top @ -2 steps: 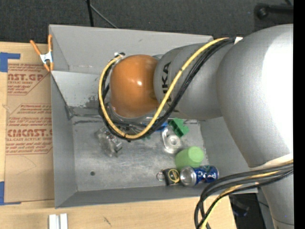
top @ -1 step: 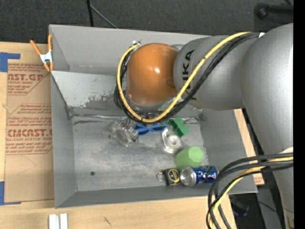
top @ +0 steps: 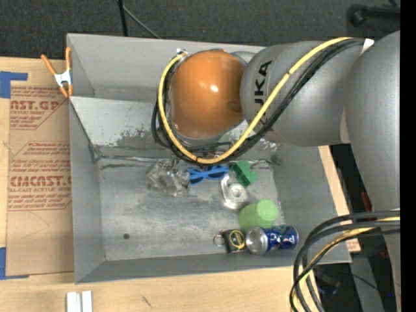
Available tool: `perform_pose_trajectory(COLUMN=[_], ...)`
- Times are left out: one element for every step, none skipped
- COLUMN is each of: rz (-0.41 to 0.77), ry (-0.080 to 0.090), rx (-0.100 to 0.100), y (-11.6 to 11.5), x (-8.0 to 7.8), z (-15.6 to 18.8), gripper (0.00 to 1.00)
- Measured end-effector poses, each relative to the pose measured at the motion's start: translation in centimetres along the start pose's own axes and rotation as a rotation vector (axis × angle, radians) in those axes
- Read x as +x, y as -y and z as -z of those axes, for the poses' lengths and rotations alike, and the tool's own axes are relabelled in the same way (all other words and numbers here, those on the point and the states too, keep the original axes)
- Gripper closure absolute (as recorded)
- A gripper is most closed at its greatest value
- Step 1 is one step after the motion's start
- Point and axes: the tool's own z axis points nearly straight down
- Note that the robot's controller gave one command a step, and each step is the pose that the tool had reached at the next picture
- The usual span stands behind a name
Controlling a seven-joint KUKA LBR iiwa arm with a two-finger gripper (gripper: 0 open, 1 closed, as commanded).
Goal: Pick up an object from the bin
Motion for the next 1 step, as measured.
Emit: perform_pose_trajectory(rz=[-0.048], ry=[0.002], rx=[0.005], y=[1.71], x=[3.23], z=[6.79], gripper=[1.00])
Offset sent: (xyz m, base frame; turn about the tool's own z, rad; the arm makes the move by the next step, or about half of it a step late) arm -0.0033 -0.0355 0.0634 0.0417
